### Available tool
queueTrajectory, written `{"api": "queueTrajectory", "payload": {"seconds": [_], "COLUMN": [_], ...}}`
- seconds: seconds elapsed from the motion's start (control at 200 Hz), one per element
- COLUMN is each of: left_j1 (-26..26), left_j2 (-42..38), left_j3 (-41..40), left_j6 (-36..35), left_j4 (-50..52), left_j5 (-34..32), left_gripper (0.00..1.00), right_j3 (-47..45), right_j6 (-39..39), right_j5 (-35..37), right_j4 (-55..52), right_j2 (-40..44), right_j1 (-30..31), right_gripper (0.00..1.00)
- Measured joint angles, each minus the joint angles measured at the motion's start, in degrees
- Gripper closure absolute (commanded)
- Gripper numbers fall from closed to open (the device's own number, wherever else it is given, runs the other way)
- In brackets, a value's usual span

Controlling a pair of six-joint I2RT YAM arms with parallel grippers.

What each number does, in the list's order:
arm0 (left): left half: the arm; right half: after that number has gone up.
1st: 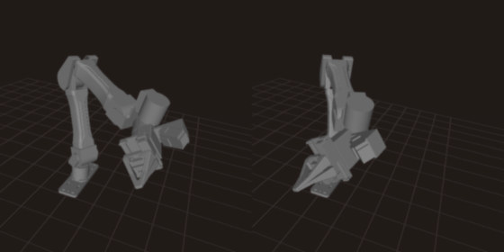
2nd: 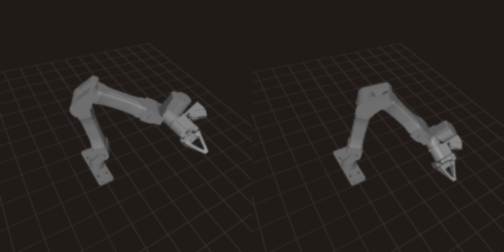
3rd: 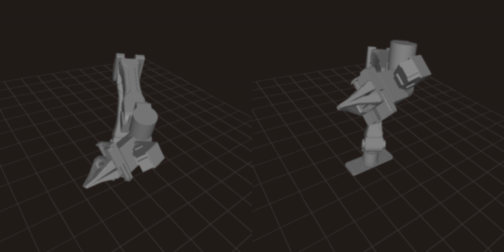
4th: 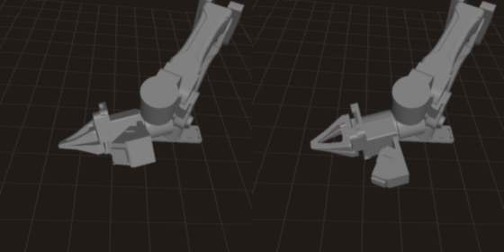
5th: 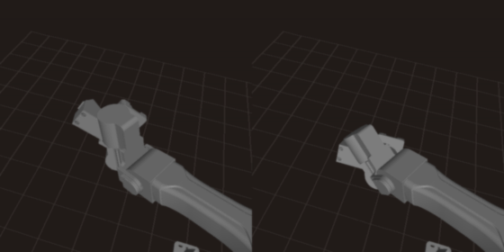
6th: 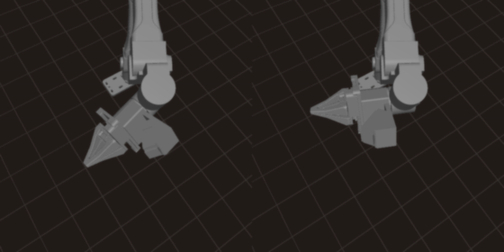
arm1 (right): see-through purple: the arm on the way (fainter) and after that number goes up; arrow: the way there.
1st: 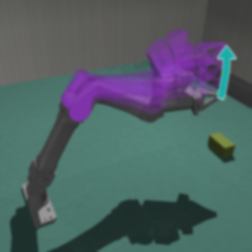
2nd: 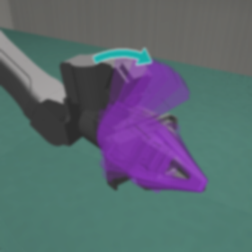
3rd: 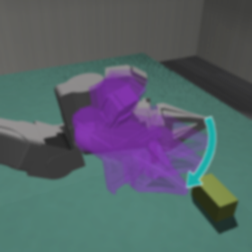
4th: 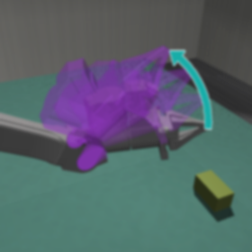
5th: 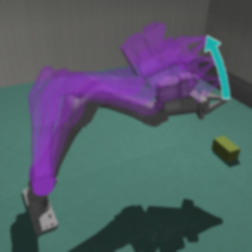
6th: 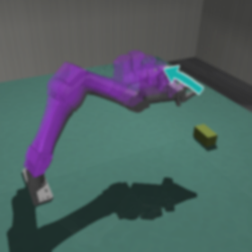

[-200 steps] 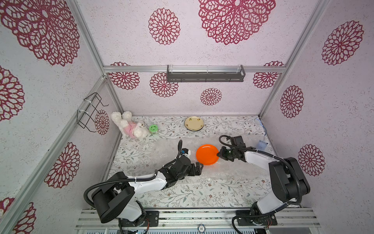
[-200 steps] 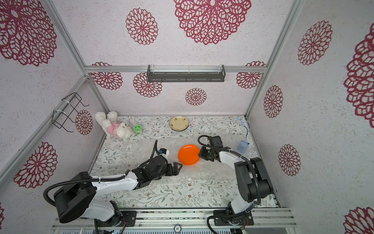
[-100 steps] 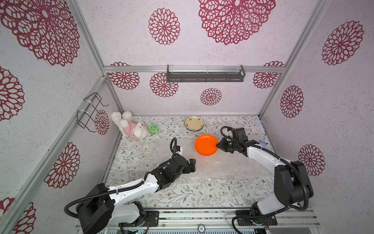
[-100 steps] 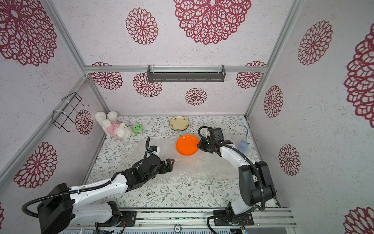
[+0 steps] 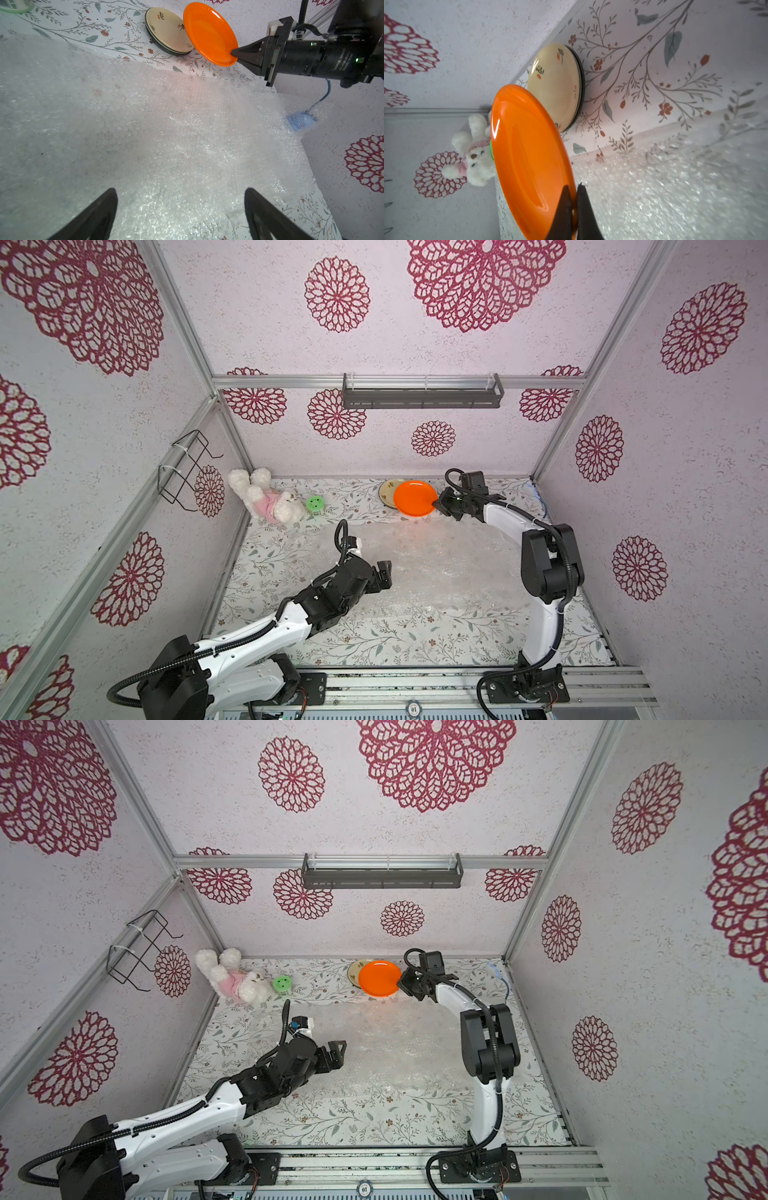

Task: Unpack dinner plates from bubble wrap
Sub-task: Pick up the plate from the bubble wrap, then place the plate on the plate.

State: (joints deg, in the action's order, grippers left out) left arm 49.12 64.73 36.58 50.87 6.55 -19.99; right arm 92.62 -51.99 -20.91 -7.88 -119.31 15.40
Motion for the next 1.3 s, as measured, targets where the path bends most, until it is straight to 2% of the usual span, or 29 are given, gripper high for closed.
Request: {"api": "queueTrajectory", "payload": {"seconds": [0.2,0.495,0.896,1.301], "left_j1": [0.00,0.00,0.00,0.00], "left_j2": [0.42,0.39,-1.36,-5.68], "left_j3": [0.00,0.00,-2.71,-5.01], "left_j6": [0.04,1.03,1.86,3.56], "left_j4": [0.35,0.31,-0.87,-0.26], "left_j5": [0.17,0.24,0.87,-0.37], "left_gripper": [0.03,0.03,0.03,0.03], "right_j3": [13.55,26.29,37.81,40.13], "right_j6": [-4.22,-6.14,-6.62,-6.75], "right_j5": [1.86,3.43,4.17,4.20], "right_j4": [-1.92,-7.08,-9.03,-10.29], "right_j2": [-10.27,-20.96,-27.63,-31.04], "right_j1": [0.02,0.70,3.69,4.26], "right_gripper": [1.00,1.00,1.00,0.99]}}
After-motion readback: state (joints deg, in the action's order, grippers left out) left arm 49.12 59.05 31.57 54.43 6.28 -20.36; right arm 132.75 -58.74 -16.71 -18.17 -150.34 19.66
